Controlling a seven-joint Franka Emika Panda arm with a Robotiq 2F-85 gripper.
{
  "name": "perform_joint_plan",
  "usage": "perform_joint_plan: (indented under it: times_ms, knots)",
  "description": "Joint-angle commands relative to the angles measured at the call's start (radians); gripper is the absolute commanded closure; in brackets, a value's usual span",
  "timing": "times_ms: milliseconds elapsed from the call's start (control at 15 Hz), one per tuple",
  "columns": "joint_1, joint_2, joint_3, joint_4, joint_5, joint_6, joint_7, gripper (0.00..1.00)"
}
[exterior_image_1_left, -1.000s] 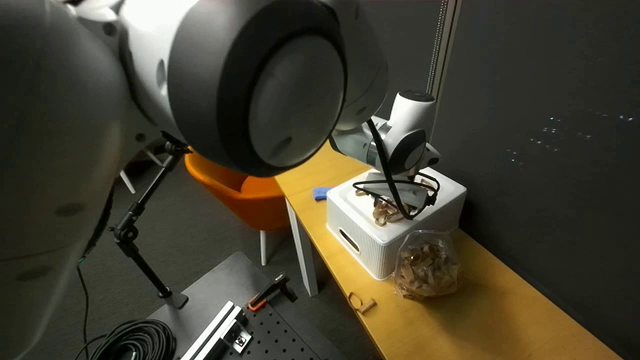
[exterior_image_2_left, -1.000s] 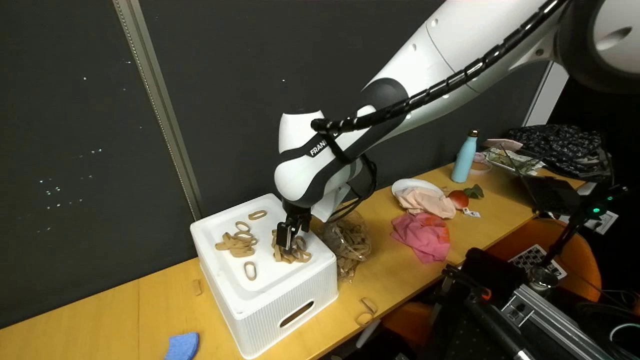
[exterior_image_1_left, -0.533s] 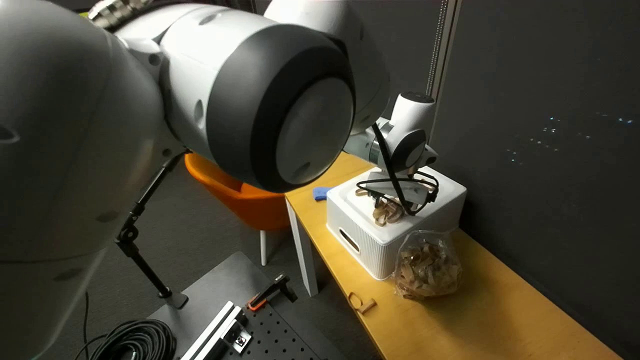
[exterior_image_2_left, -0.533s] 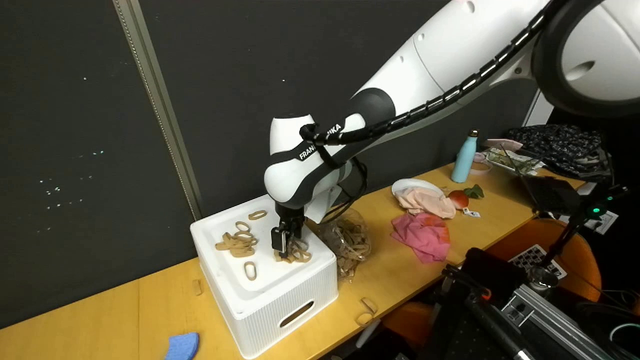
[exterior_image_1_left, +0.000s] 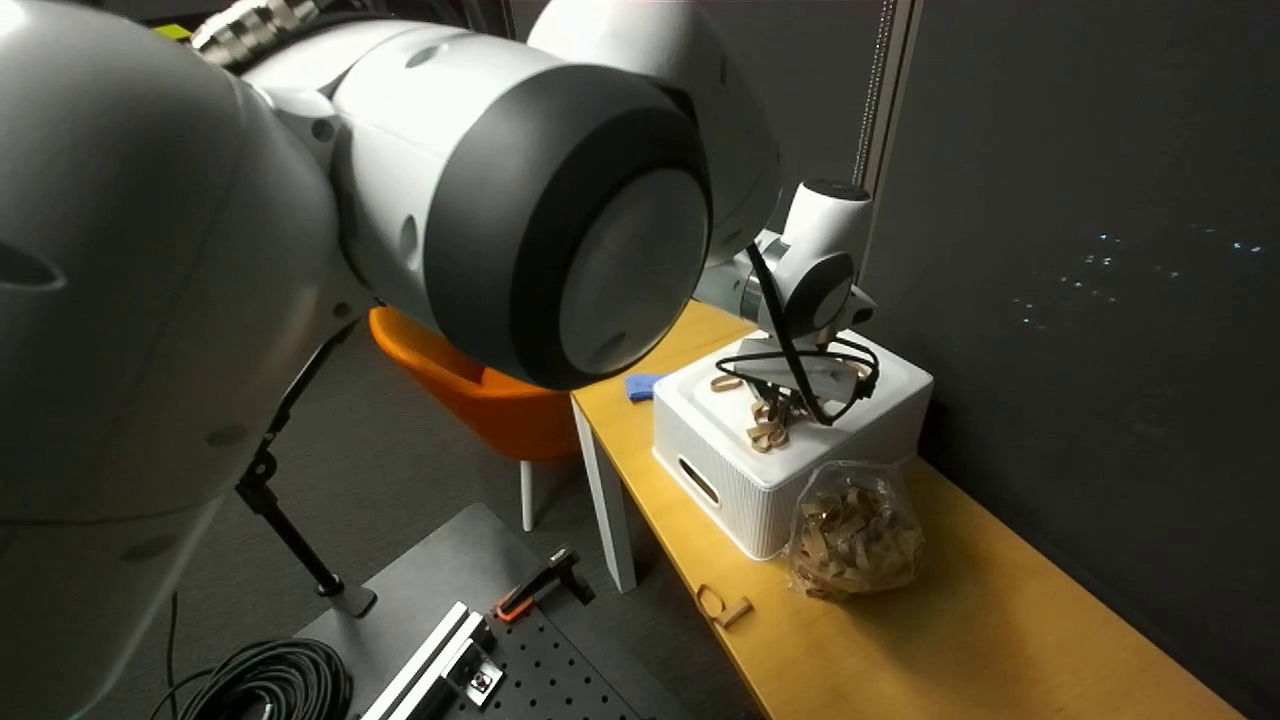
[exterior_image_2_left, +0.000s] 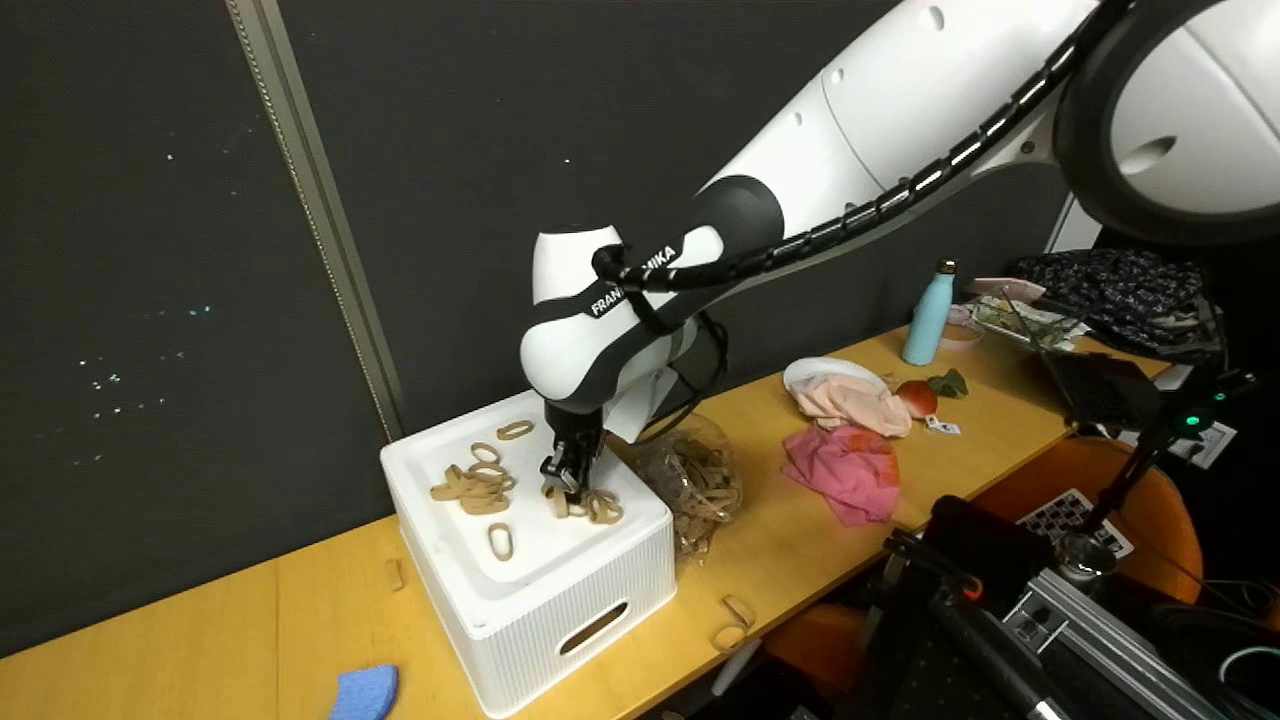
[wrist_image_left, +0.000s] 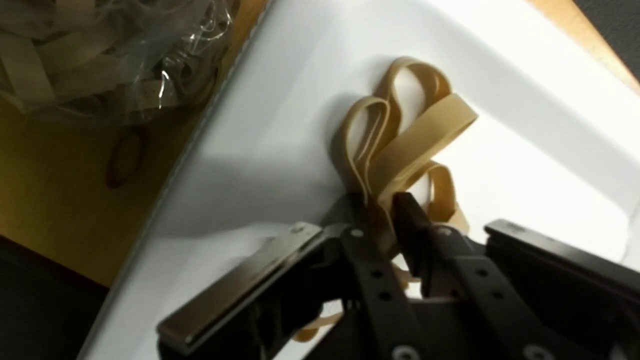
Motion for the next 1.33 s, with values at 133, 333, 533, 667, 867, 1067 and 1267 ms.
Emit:
perform_joint_plan:
  times_ms: [133, 333, 533, 667, 867, 1067, 1267]
  knots:
    - [0.007, -0.025, -0.004, 0.018, -0.011, -0.044, 0.006, 1.00]
    - [-0.001, -0.079, -0.019, -0.016, -0.012, -0.035, 0.022, 0.99]
    - [-0.009, -0.130, -0.038, -0.047, -0.014, -0.025, 0.035, 0.99]
    - [-0.013, -0.168, -0.050, -0.075, -0.015, -0.025, 0.046, 0.99]
    - [-0.011, -0.230, -0.069, -0.142, -0.020, -0.030, 0.071, 0.99]
    - [-0.005, -0.298, -0.084, -0.235, -0.024, -0.029, 0.105, 0.99]
    - [0.012, -0.408, -0.118, -0.383, -0.054, -0.025, 0.176, 0.99]
